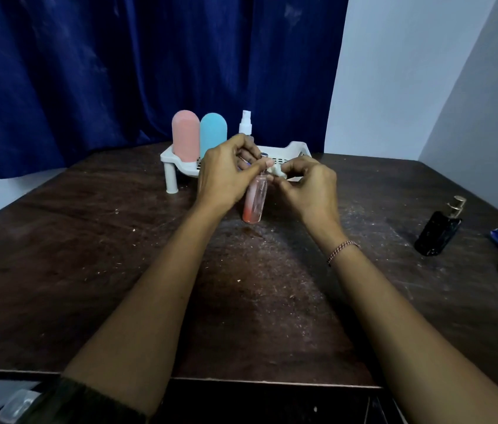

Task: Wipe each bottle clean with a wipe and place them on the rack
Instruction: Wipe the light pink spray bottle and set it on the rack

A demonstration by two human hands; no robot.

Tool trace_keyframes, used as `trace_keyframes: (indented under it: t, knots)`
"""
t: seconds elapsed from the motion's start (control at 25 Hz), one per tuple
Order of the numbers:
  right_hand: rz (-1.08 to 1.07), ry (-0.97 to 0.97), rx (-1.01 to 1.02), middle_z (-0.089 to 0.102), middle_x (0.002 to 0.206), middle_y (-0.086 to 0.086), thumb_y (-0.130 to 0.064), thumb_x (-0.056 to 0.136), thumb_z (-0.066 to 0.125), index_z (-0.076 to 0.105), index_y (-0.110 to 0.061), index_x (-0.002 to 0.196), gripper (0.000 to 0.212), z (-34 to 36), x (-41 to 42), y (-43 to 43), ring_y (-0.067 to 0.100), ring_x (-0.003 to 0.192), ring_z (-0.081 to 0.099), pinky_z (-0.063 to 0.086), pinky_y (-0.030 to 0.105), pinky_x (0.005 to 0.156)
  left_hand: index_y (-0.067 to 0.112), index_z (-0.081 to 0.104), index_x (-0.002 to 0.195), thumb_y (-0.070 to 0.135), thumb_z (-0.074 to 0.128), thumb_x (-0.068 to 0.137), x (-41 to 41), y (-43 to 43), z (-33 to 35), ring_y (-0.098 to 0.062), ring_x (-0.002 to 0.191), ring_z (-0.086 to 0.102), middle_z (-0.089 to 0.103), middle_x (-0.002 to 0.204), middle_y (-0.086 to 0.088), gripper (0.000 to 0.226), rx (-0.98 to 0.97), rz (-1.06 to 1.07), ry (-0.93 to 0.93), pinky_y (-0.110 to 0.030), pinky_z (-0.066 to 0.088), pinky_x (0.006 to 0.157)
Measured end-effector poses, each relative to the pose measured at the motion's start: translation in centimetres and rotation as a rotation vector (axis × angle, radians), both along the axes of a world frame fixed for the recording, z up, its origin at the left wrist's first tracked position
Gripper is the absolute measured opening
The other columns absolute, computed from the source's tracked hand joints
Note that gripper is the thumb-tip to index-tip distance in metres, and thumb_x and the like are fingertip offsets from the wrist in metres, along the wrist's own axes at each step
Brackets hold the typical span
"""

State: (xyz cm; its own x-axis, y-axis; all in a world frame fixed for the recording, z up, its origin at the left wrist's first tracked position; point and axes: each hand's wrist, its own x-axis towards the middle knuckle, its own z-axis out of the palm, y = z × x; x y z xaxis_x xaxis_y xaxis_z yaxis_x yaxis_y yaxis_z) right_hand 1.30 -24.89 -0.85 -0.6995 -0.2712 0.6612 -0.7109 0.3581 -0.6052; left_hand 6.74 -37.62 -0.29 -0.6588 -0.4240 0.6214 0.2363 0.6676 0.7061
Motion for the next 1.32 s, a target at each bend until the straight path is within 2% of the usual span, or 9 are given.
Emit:
trace_keyframes:
  t: [0.12,0.24,0.4,0.56,0.76,0.96,1.08,1.2,1.32]
  knots:
    - [0.031,0.013,0.015,0.067,0.093,0.009,-0.012,0.078,0.069,0.07,-0.001,0.092,0.018,0.0,0.3,0.0,0.012,0.081,0.059,0.038,-0.002,0.066,0.018,0.07,0.09,0.024,0.075,0.077,0.2,-0.2,0.3,-0.005,0.065,0.058,0.067,0.078,0.0,0.016,0.029,-0.036,0.003,-0.02,0.052,0.061]
    - [0.063,0.01,0.021,0.063,0.09,0.004,-0.027,0.075,0.075,0.069,-0.002,0.091,0.029,0.0,0.8,0.0,0.01,0.081,0.056,0.044,0.01,0.068,0.014,0.07,0.096,0.015,0.069,0.082,0.5,-0.7,0.7,0.008,0.066,0.062,0.066,0.082,0.006,0.014,0.1,-0.148,-0.044,-0.009,0.048,0.056]
    - [0.042,0.025,0.013,0.06,0.088,0.003,-0.035,0.068,0.08,0.069,-0.002,0.088,0.04,0.0,0.9,-0.3,0.01,0.078,0.055,0.046,0.017,0.067,0.018,0.066,0.085,0.011,0.069,0.081,0.4,-1.2,0.7,0.001,0.058,0.063,0.066,0.075,0.007,0.009,0.162,-0.253,-0.089,-0.014,0.051,0.053]
    - [0.026,0.025,0.007,0.058,0.087,-0.001,-0.031,0.068,0.08,0.069,-0.002,0.087,0.036,0.0,1.0,-0.6,0.007,0.077,0.053,0.045,0.017,0.069,0.018,0.066,0.082,0.019,0.074,0.078,0.4,-1.2,0.7,0.0,0.077,0.061,0.064,0.08,0.01,0.009,0.089,-0.186,-0.062,-0.013,0.049,0.073]
    - [0.018,0.004,-0.016,0.06,0.083,-0.001,-0.026,0.068,0.081,0.07,-0.005,0.082,0.028,0.1,1.1,-0.5,0.007,0.075,0.053,0.045,0.015,0.068,0.024,0.062,0.075,0.024,0.077,0.074,0.0,-1.1,0.2,-0.011,0.089,0.062,0.065,0.081,0.009,0.015,0.098,-0.153,-0.038,-0.028,0.05,0.086]
    - [0.016,-0.025,-0.031,0.067,0.087,0.002,-0.016,0.071,0.079,0.071,-0.004,0.085,0.021,0.1,1.0,-0.6,0.007,0.076,0.056,0.04,0.003,0.067,0.018,0.058,0.074,0.017,0.075,0.076,0.1,-1.7,0.4,-0.002,0.07,0.063,0.066,0.074,0.005,0.018,0.158,-0.186,-0.02,-0.017,0.052,0.069]
    - [0.002,-0.035,-0.045,0.068,0.089,0.005,-0.014,0.072,0.078,0.071,-0.003,0.087,0.019,0.1,0.8,-0.6,0.008,0.077,0.056,0.04,0.008,0.07,0.013,0.065,0.089,0.008,0.068,0.082,0.5,-1.9,0.6,0.001,0.076,0.067,0.069,0.085,0.002,0.009,0.188,-0.28,-0.071,-0.016,0.053,0.07]
    - [0.005,0.0,-0.034,0.067,0.092,0.007,-0.013,0.074,0.076,0.07,-0.001,0.09,0.021,0.0,1.0,-0.5,0.009,0.079,0.056,0.039,0.008,0.073,0.011,0.067,0.107,0.004,0.068,0.081,0.7,-1.9,0.8,0.01,0.077,0.063,0.068,0.094,0.004,0.027,0.147,-0.277,-0.094,-0.009,0.05,0.07]
    - [0.038,0.042,-0.007,0.065,0.091,0.007,-0.018,0.073,0.077,0.07,0.0,0.091,0.026,-0.2,1.1,-0.7,0.013,0.081,0.059,0.042,0.011,0.073,0.021,0.068,0.091,0.007,0.073,0.076,0.9,-1.9,0.9,0.009,0.069,0.061,0.066,0.084,0.01,0.021,0.124,-0.243,-0.072,-0.009,0.049,0.067]
